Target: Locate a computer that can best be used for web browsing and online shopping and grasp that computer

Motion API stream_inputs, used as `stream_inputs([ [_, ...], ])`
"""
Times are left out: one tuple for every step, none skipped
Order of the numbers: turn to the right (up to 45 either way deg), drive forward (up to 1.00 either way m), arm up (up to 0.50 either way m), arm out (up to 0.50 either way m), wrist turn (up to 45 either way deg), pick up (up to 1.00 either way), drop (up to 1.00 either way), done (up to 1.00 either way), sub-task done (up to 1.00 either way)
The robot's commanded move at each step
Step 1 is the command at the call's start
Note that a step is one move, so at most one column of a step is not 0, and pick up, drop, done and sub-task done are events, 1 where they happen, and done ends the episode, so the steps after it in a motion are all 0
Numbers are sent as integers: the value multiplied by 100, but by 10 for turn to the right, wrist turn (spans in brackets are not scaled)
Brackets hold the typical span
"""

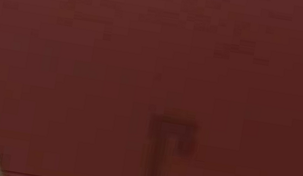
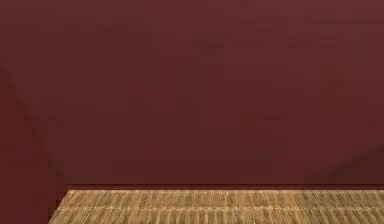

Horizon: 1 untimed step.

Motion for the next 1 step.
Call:
stream_inputs([
  [-450, 0, 0, 0, 0, 0, 0, 0, 0],
])
